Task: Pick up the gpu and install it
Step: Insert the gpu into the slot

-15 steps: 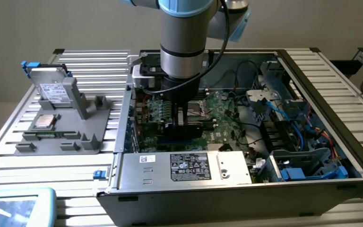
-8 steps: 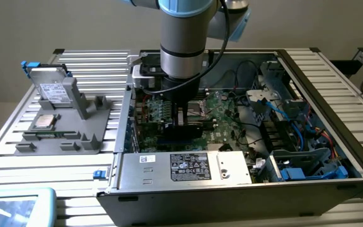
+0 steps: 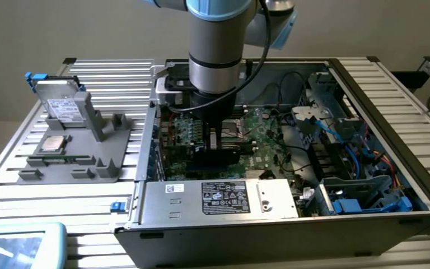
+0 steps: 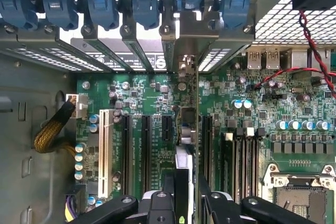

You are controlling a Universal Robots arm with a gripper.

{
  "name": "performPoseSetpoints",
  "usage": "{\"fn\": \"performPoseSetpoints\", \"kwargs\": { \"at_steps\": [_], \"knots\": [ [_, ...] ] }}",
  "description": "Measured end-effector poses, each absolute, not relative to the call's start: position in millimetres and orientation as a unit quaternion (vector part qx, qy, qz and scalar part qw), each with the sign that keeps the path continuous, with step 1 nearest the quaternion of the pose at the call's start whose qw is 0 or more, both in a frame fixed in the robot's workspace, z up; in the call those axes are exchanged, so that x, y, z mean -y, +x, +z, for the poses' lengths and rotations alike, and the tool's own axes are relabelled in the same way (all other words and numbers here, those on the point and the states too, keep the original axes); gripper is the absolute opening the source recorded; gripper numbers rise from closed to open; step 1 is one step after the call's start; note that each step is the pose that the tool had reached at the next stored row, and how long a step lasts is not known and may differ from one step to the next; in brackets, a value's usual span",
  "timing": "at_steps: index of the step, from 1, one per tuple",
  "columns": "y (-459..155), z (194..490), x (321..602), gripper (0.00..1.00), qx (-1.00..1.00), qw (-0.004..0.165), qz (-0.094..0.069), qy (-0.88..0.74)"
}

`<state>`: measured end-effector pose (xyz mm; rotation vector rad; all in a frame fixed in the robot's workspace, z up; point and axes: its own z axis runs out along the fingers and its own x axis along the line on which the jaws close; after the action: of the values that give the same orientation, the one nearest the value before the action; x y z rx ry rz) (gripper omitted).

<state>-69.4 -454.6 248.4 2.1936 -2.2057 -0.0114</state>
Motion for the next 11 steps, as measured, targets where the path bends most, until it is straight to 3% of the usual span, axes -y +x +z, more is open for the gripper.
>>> {"fn": "performPoseSetpoints", "kwargs": {
  "at_steps": [11],
  "knots": [
    [-71.1, 246.6, 453.4, 0.27, 0.709, 0.016, -0.003, 0.705]
  ]
}}
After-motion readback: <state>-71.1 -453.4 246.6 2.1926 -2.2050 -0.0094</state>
